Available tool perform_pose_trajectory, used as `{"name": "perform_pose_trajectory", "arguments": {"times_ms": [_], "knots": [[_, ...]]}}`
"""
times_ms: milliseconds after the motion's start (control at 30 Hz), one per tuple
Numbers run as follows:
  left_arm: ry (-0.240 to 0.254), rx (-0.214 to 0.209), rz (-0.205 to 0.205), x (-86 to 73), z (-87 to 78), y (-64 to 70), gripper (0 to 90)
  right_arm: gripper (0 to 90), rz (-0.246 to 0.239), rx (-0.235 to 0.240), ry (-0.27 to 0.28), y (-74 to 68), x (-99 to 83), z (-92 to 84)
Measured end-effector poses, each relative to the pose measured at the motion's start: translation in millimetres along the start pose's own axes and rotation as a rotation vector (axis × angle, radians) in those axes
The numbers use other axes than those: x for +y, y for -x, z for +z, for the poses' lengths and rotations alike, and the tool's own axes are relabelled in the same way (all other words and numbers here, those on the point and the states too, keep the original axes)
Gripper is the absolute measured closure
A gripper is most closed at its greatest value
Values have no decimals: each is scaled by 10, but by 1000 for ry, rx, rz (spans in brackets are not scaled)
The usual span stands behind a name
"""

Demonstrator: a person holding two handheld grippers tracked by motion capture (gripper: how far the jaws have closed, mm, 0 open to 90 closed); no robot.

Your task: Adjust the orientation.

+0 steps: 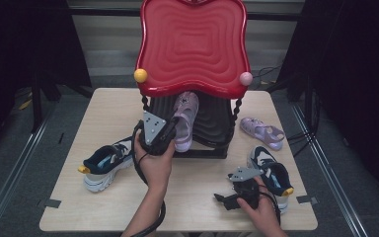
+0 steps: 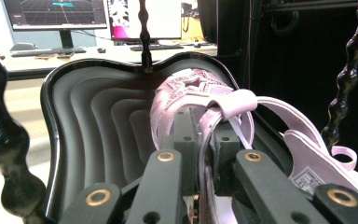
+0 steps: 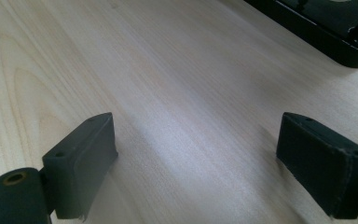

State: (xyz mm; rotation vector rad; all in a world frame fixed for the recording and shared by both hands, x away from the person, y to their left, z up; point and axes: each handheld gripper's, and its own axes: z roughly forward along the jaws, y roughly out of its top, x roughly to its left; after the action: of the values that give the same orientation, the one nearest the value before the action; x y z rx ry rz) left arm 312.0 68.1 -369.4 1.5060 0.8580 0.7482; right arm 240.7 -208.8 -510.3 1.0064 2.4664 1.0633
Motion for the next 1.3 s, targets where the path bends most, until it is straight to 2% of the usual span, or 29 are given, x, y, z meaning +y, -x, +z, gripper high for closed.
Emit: {"name": "perform_pose_trajectory", "arguments": {"times_ms": [300, 367, 500, 533, 767, 1033, 1167, 1300], "knots": [[10, 25, 0, 19, 89, 38, 841, 111, 2, 0, -2, -2, 0, -1], [14, 30, -12, 8, 118, 45, 841, 111, 5, 0, 0, -3, 1, -1], [9, 38, -8, 8, 172, 47, 841, 111, 3, 0, 1, -1, 0, 0], [12, 46, -20, 3, 187, 52, 842, 111, 3, 0, 1, -2, 1, 0], [14, 79, -3, -25, 271, 68, 841, 111, 3, 0, 1, -2, 0, 0], [26, 143, 15, -59, 376, 73, 841, 111, 3, -1, 2, -3, -1, -1], [7, 158, 45, -95, 432, 51, 841, 111, 3, -1, 2, -3, 0, -1], [15, 184, 58, -123, 489, 64, 841, 111, 5, -2, 0, -4, 0, -2]]}}
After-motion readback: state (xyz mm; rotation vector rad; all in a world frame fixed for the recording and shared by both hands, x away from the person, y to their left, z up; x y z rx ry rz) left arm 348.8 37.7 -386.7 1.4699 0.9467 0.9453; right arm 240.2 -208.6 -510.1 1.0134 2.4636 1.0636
